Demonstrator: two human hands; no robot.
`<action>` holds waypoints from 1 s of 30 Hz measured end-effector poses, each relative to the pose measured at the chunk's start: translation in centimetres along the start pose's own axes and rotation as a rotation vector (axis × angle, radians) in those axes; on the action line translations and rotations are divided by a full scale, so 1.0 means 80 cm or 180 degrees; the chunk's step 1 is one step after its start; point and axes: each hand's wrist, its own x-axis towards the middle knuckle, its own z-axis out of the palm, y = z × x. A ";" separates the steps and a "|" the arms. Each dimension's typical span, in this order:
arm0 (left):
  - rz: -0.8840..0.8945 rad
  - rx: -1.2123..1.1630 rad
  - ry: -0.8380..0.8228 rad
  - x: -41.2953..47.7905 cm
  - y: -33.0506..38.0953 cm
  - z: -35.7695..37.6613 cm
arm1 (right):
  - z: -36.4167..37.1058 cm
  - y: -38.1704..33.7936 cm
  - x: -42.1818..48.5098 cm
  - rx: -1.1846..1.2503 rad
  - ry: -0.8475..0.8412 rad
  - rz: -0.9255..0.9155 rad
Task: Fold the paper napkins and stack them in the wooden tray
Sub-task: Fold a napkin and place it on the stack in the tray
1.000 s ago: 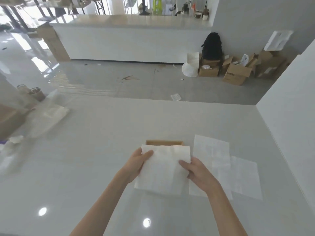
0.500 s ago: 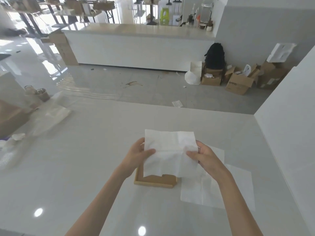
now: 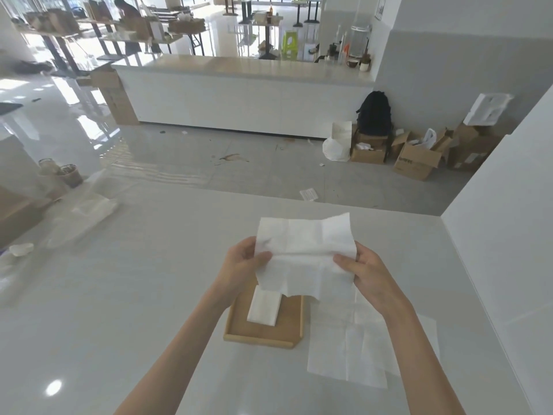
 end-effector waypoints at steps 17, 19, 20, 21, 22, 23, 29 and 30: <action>0.0402 0.0135 -0.0185 0.021 0.023 0.007 | -0.019 -0.014 0.008 -0.0167 0.0179 -0.0718; 0.0423 0.0035 -0.0177 0.023 0.026 0.005 | -0.022 -0.021 0.006 -0.0305 0.0102 -0.0817; 0.0449 0.0004 -0.0159 0.025 0.027 0.004 | -0.023 -0.024 0.007 -0.0375 0.0113 -0.0877; 0.0478 -0.0009 -0.0140 0.026 0.029 0.004 | -0.024 -0.025 0.009 -0.0435 0.0144 -0.0946; 0.0505 -0.0027 -0.0126 0.027 0.031 0.005 | -0.023 -0.028 0.010 -0.0480 0.0178 -0.1004; 0.0516 -0.0060 -0.0107 0.028 0.033 0.006 | -0.023 -0.028 0.011 -0.0522 0.0230 -0.1059; 0.0492 -0.0261 -0.0090 0.030 0.045 0.012 | -0.022 -0.023 0.015 -0.0435 0.0373 -0.0763; 0.0493 -0.0241 -0.0112 0.031 0.044 0.011 | -0.022 -0.019 0.015 -0.0391 0.0440 -0.0760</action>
